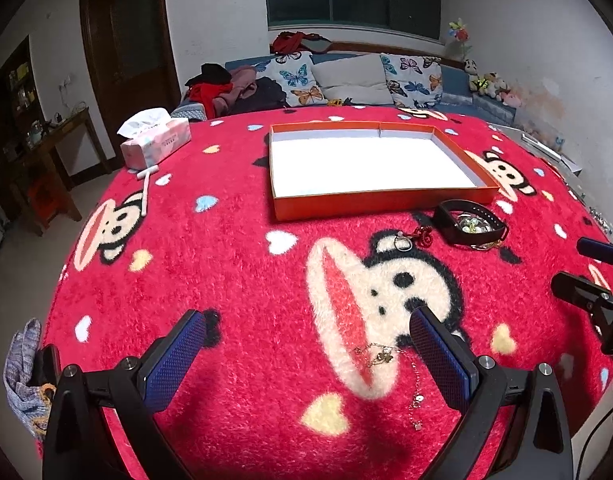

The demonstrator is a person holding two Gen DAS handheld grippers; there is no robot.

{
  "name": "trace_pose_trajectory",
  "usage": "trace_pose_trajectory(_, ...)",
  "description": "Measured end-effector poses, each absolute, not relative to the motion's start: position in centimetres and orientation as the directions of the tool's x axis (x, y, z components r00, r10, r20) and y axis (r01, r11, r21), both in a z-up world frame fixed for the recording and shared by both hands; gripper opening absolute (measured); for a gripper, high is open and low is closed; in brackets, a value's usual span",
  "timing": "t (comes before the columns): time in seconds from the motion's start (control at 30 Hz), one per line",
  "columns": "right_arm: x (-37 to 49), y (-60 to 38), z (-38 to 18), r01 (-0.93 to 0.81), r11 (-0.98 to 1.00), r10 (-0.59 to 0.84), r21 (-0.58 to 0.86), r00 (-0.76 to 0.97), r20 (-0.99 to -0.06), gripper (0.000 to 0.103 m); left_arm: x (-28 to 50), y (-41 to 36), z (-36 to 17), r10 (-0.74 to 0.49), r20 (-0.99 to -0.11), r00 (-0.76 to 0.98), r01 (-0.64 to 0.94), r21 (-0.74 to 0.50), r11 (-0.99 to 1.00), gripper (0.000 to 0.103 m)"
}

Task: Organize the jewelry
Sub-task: 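Move the left tool toward the gold chain pendant on the carpet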

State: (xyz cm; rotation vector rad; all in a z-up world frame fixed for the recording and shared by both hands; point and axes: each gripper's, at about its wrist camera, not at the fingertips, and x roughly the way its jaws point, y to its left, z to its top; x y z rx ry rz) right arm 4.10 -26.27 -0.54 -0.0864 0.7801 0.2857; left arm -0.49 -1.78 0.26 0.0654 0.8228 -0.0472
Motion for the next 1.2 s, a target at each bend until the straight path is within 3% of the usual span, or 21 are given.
trace_pose_trajectory(1.03, 4.3, -26.2, -1.3, -0.305, 0.952, 0.22, 0.009, 0.668, -0.711, 0.103, -1.0, -1.8, -1.8, -0.037, -0.749, 0.661, 0.116, 0.053, 0.992, 0.103)
trace_pose_trajectory(1.2, 4.3, -26.1, -1.3, -0.31, 0.951, 0.226, 0.013, 0.664, -0.713, 0.103, -1.4, -2.0, -2.6, -0.069, -0.759, 0.647, 0.151, 0.039, 0.988, 0.097)
